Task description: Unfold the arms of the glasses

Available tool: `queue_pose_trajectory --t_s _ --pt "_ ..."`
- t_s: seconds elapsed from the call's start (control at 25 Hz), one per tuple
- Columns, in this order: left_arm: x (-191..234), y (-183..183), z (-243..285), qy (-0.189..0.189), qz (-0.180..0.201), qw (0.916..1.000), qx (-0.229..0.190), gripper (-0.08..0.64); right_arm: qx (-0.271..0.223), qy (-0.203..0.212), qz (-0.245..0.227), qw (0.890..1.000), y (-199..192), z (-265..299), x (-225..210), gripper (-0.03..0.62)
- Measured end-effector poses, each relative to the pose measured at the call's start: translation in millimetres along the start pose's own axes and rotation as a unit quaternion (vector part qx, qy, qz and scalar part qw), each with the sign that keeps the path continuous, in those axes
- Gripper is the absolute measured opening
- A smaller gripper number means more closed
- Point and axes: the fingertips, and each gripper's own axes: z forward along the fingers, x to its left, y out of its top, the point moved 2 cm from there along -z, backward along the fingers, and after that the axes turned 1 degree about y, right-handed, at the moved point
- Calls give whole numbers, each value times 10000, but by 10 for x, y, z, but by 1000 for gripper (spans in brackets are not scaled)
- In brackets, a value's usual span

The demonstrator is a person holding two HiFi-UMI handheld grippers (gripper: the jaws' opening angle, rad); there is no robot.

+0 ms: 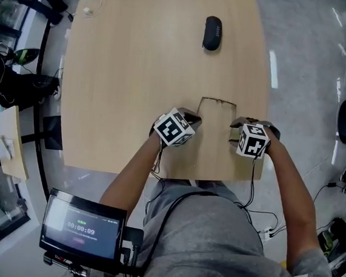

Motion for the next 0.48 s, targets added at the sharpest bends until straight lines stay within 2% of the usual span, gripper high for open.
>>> queue_pose_trajectory --t_s 0.16,0.28,0.4,0.48 --pt "-168 122 -221 157 114 9994 -272 6 -441 -296 221 9983 133 -182 108 207" --pt "-251 264 -425 404 230 9975 -527 6 -999 -629 441 9920 284 -417 93 207" --pt "-340 375 -711 700 136 9934 -896 6 -1799 -888 771 9766 516 -726 90 207" --pt "-381 499 -926 879 71 9885 -1230 6 -2342 -1115 1041 9602 676 -1029 55 206"
